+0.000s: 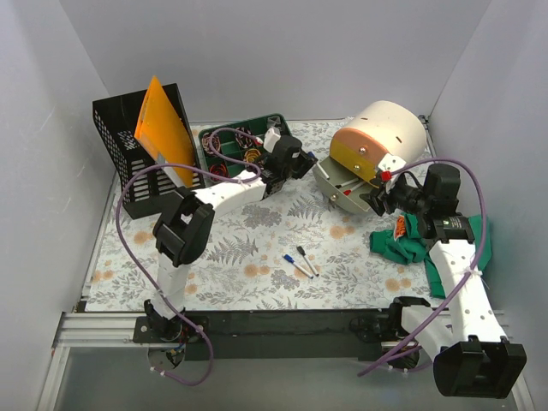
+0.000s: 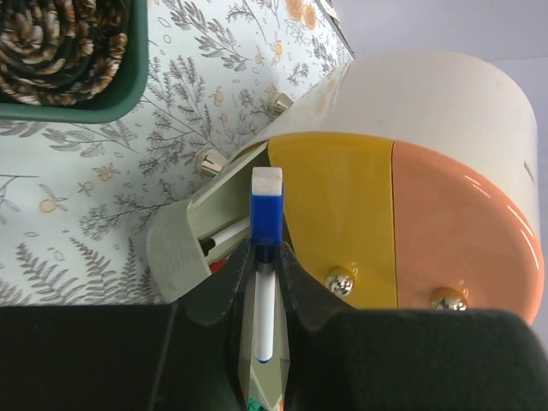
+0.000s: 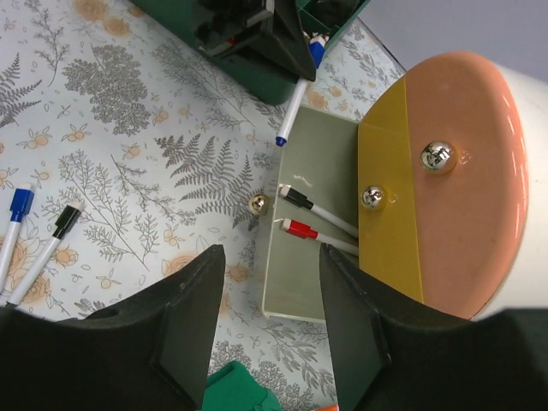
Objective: Organize the desk
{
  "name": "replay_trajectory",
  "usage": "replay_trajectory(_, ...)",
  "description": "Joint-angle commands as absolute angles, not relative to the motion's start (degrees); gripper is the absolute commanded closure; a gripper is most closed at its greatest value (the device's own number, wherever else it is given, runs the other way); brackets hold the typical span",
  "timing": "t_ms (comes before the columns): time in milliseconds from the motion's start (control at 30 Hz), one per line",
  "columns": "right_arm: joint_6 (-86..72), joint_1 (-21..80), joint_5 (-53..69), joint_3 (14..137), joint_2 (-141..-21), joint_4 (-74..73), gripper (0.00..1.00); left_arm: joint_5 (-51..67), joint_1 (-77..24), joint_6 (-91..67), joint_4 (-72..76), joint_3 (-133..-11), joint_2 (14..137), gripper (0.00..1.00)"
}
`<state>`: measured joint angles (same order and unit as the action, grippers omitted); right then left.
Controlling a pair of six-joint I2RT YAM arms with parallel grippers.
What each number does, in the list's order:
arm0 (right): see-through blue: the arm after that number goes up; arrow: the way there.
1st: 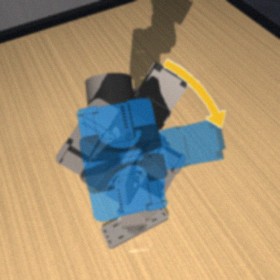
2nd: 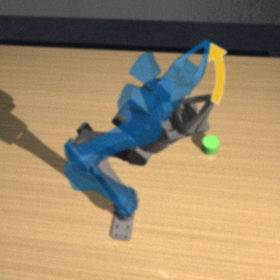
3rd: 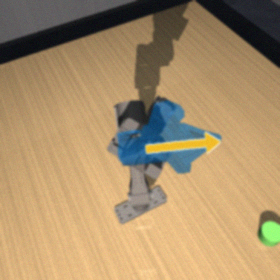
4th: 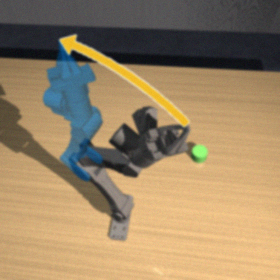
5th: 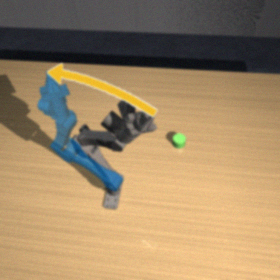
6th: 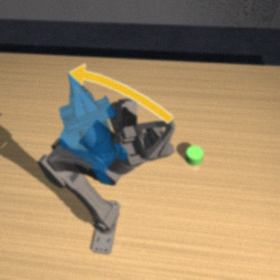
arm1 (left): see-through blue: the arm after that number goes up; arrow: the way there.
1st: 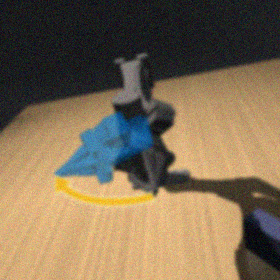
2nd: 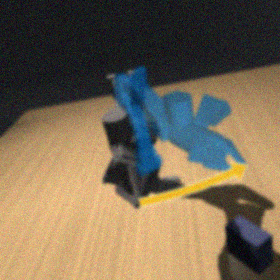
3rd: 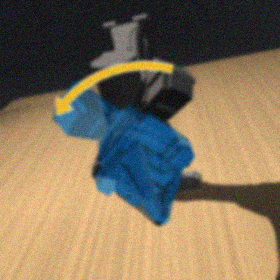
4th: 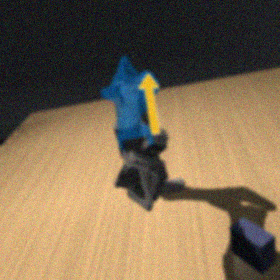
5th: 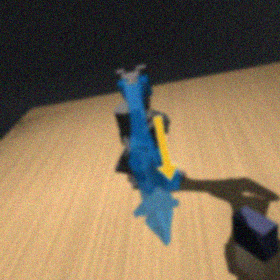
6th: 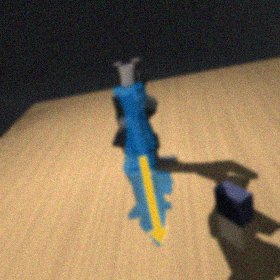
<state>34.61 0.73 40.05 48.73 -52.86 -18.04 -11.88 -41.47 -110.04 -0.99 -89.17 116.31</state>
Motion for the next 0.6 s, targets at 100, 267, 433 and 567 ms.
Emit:
replay_trajectory(100,33.13,0.62,41.31,47.99,-52.21,-14.24,0.43,-10.55,-42.71,-115.22,-0.35,-96.58,120.58,1.0)
replay_trajectory(267,33.31,0.61,41.4,47.9,-52.21,-14.33,0.43,-10.28,-43.94,-116.19,-1.4,-101.68,124.98,0.91)
replay_trajectory(433,33.4,0.62,41.84,47.81,-52.56,-14.24,0.43,-8.35,-44.56,-114.44,-2.81,-105.99,127.44,0.69)
replay_trajectory(567,33.66,-1.05,42.8,47.73,-52.91,-14.33,0.43,-6.86,-44.56,-111.81,-2.81,-105.04,126.39,0.55)
